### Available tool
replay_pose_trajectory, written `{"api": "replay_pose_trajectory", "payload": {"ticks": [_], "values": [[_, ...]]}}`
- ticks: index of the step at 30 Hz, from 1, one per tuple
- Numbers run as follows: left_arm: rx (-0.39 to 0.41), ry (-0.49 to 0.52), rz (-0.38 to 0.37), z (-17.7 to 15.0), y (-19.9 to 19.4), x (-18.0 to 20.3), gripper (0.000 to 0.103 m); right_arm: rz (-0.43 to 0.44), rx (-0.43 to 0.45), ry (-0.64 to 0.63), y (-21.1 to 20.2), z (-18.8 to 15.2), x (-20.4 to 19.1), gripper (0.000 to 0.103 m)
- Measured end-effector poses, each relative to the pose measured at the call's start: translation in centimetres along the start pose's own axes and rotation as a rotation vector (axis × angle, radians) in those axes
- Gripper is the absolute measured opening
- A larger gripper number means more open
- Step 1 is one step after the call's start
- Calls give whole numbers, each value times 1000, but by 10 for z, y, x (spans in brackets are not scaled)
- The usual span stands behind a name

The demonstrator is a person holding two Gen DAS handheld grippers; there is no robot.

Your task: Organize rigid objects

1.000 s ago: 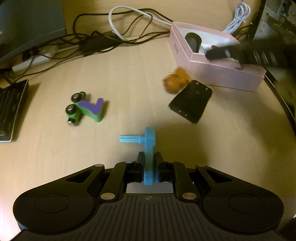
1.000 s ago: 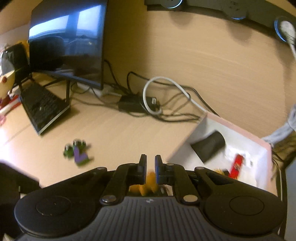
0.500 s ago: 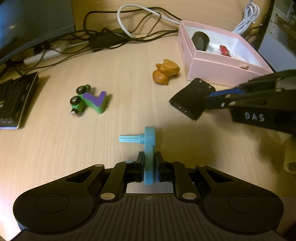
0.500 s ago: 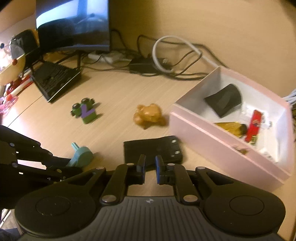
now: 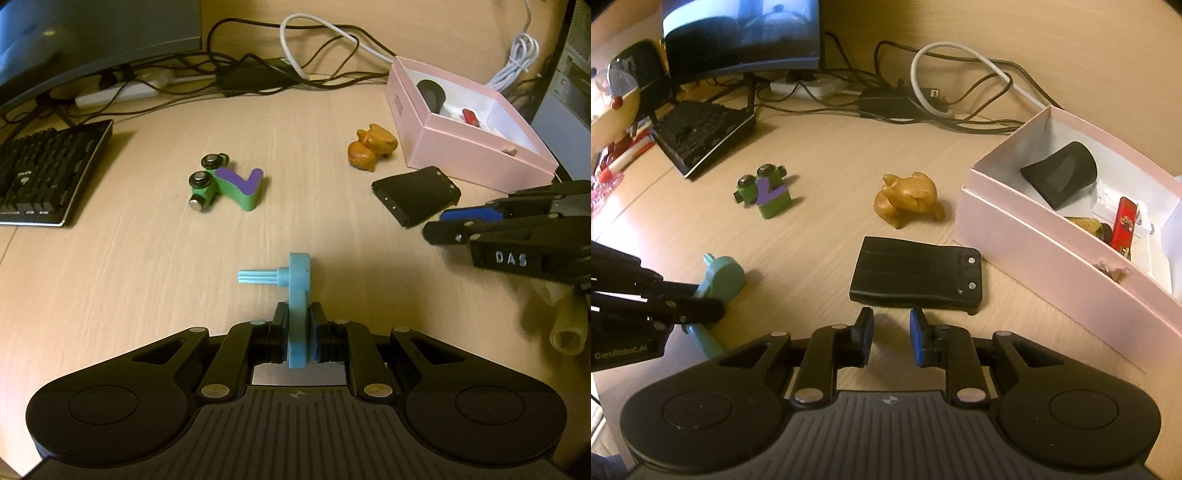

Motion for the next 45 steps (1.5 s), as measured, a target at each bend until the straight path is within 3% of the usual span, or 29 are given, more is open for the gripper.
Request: {"api": "replay_pose_trajectory", "payload": {"ticks": [5, 9, 15, 18, 19, 23, 29, 31, 34, 36, 39, 45], "values": [[6, 14, -2, -4, -3, -4, 15, 29, 84, 68, -8, 1, -1, 22], [11, 3, -19, -6, -5, -8, 15, 45, 120, -56, -9, 7, -25, 22], [12, 17, -35, -6, -5, -8, 15, -109, 217, -165, -1, 43, -34, 24], [12, 17, -47, -7, -6, -8, 15, -179, 244, -141, 10, 65, -25, 39], [12, 17, -50, -7, -6, -8, 15, -193, 252, -121, 14, 71, -23, 39], [12, 20, -63, -7, -6, -9, 15, -218, 239, -64, 35, 88, -13, 39], [14, 0, -95, -7, -6, -11, 15, -269, 163, -132, 63, 83, -13, 42], [12, -11, -104, -7, -6, -12, 15, -203, 147, -115, 59, 81, -20, 42], [6, -17, -115, -6, -6, -13, 15, 11, 125, -85, 43, 76, -46, 42], [4, -21, -120, -6, -6, -14, 15, 12, 142, -109, 35, 72, -53, 42], [1, -18, -123, -6, -6, -14, 15, -59, 161, -178, 34, 67, -57, 43], [-1, -14, -120, -6, -6, -14, 15, 2, 55, 24, 44, 45, -53, 45]]}}
Point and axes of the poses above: each gripper's, at about its wrist camera, not at the fingertips, and y roughly the way its jaws point, x to its right, z to its top, the point moved 10 cm from there along y, roughly the way its jaws point, and after that the axes turned 5 degrees about x, right-handed, at the moved point
